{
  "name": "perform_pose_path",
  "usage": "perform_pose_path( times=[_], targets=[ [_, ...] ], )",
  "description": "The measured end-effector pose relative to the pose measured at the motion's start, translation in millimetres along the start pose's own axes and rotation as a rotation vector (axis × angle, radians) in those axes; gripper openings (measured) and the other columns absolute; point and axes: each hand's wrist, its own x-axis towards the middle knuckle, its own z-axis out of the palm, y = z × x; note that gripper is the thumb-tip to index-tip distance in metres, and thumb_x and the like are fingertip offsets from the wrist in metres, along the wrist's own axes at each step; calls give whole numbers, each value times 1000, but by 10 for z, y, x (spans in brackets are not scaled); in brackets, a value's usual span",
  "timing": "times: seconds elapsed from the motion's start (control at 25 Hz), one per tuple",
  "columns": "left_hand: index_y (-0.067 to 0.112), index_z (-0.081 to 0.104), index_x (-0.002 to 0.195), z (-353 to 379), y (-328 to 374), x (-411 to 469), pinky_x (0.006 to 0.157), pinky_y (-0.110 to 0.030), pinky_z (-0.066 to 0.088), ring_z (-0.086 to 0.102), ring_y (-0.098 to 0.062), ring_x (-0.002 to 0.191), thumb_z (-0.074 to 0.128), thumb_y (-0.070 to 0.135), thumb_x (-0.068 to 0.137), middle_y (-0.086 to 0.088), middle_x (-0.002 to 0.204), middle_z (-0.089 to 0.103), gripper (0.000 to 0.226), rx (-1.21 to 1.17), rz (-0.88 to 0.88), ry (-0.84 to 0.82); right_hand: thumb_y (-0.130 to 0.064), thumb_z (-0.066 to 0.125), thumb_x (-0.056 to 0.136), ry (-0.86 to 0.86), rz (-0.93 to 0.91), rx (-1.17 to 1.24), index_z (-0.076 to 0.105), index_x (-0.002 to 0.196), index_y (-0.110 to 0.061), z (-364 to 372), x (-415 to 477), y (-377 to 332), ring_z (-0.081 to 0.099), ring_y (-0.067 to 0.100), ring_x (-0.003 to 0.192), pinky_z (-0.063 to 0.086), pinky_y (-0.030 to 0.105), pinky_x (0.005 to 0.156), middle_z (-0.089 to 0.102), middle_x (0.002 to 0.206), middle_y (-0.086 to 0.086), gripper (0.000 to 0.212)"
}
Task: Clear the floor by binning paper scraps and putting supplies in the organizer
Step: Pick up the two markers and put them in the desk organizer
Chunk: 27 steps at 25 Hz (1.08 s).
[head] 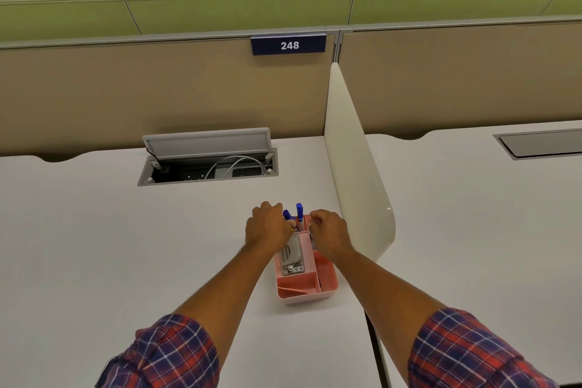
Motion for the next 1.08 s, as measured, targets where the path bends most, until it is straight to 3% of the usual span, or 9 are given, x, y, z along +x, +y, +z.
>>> perform_pose_path(
  times=[0.08, 0.2, 0.24, 0.32, 0.52, 0.68, 0.84, 0.96, 1.08],
  targets=[
    [16, 55, 143, -21, -22, -49, 97, -39, 53, 59, -28, 127, 60, 46, 99, -10, 141, 60, 53, -32, 39, 21, -18, 55, 103, 13, -32, -24, 69, 115, -10, -22, -124, -27, 69, 21, 94, 53, 26, 86, 75, 113, 9, 20],
    [17, 40, 155, 5, -62, -187, 118, -44, 40, 41, -31, 150, 53, 51, 101, -10, 162, 44, 65, -34, 121, 30, -35, 52, 106, -63, -53, -27, 53, 144, -18, -36, -358, 2, 59, 24, 131, 38, 18, 100, 59, 145, 5, 42],
    [17, 33, 159, 28, -75, -243, 125, -47, 30, 28, -32, 157, 47, 56, 102, -9, 169, 34, 70, -8, 150, 28, -39, 49, 106, -101, -40, -28, 44, 151, -21, -36, -443, 26, 50, 24, 141, 34, 19, 108, 49, 155, 3, 49],
    [19, 20, 163, 72, -118, -377, 131, -51, 13, 9, -33, 162, 34, 65, 101, -8, 175, 16, 79, 53, 202, 30, -47, 43, 106, -66, -67, -202, 31, 157, -24, -36, -589, 83, 39, 24, 150, 31, 33, 121, 35, 166, 0, 58],
    [16, 7, 165, 228, -346, -964, 128, -57, -1, -4, -38, 162, 31, 71, 99, -14, 175, 2, 89, 156, 242, 73, -44, 33, 108, 13, -270, -518, 20, 161, -14, -130, -1074, 262, 29, 28, 155, 30, 41, 123, 27, 169, 9, 62],
    [18, -1, 165, 350, -409, -1545, 127, -56, -9, -12, -37, 161, 19, 80, 93, -13, 175, -9, 97, 178, 257, 91, -53, 31, 106, -24, -317, -546, 11, 163, -18, -256, -1637, 525, 20, 27, 158, 25, 45, 126, 18, 172, 6, 69],
    [18, -8, 165, 573, -297, -2256, 128, -55, -12, -23, -34, 158, 22, 74, 96, -9, 169, -27, 94, 186, 258, 142, -53, 37, 105, -17, -324, -607, 1, 164, -22, -435, -2215, 927, 10, 23, 160, 17, 42, 127, 5, 174, 1, 75],
    [20, -18, 163, 792, -67, -2940, 125, -52, -23, -30, -30, 156, 8, 78, 93, -8, 169, -31, 94, 242, 250, 177, -56, 35, 104, 4, -326, -607, -4, 163, -24, -586, -2712, 1301, 5, 23, 161, 9, 39, 125, -2, 174, 0, 77],
    [20, -21, 161, 1116, 184, -3716, 123, -51, -24, -32, -30, 155, 8, 77, 95, -8, 168, -33, 92, 265, 229, 176, -57, 39, 102, 11, -373, -603, 0, 163, -22, -722, -3351, 1744, 11, 27, 160, 15, 43, 125, 5, 174, 5, 80]
  ],
)
